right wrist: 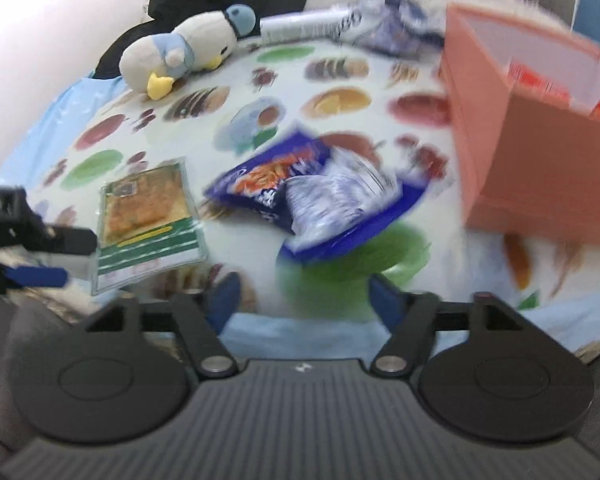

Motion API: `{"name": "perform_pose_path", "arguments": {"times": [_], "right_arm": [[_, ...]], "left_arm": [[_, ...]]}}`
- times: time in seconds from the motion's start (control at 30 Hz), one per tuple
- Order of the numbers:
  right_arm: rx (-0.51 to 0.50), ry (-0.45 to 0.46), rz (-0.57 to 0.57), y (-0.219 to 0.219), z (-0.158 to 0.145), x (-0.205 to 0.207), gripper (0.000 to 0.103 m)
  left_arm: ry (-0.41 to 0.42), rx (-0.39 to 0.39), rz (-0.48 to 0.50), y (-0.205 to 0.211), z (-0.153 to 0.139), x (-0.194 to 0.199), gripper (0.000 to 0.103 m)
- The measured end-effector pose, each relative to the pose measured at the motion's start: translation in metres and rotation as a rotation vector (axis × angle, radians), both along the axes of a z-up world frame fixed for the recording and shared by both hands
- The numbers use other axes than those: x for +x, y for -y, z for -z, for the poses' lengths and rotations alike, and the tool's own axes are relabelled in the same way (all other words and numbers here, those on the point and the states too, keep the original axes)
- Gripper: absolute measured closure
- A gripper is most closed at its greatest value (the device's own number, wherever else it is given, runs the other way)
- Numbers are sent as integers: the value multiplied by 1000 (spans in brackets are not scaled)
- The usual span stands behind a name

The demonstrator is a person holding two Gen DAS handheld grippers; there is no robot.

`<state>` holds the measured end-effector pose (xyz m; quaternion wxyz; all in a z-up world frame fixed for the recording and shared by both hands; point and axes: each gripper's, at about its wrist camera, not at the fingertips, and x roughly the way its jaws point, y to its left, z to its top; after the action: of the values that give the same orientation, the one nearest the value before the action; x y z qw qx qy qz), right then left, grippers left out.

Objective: Organize snacks
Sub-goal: 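Lift the jerky bag with the right gripper while the left closes on the green-labelled packet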

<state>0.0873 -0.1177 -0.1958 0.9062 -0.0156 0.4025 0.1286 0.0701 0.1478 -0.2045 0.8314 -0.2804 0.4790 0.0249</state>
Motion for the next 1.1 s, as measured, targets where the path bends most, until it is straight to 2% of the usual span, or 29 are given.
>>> {"name": "perform_pose_path", "arguments": {"times": [0.07, 0.17, 0.33, 0.53, 0.6, 0.7, 0.77, 0.87, 1.1], "right_arm": [[-3, 27, -24, 5, -7, -1, 28], [-18, 91, -23, 10, -19, -4, 28], [-96, 189, -130, 2, -29, 4, 28], [-211, 222, -223, -10, -27, 33, 28], [-243, 208, -243, -11, -22, 47, 28], [-285, 141, -309, -13, -13, 66, 28], [-299, 153, -307, -12, -11, 71, 28], [-295, 110, -337, -13, -4, 82, 28], [-260, 89, -311, -9, 8, 89, 28]], "left_arm": [[15, 4, 2, 1, -2, 5, 8], [32, 23, 8, 4, -3, 16, 8], [44, 88, 46, 14, 1, 38, 8], [65, 191, 106, 29, 4, 58, 9], [66, 218, 116, 32, 6, 63, 9], [52, 237, 117, 32, 14, 71, 11], [36, 241, 117, 30, 20, 75, 14], [41, 258, 129, 31, 23, 78, 15], [22, 370, 185, 47, 30, 83, 19]]}}
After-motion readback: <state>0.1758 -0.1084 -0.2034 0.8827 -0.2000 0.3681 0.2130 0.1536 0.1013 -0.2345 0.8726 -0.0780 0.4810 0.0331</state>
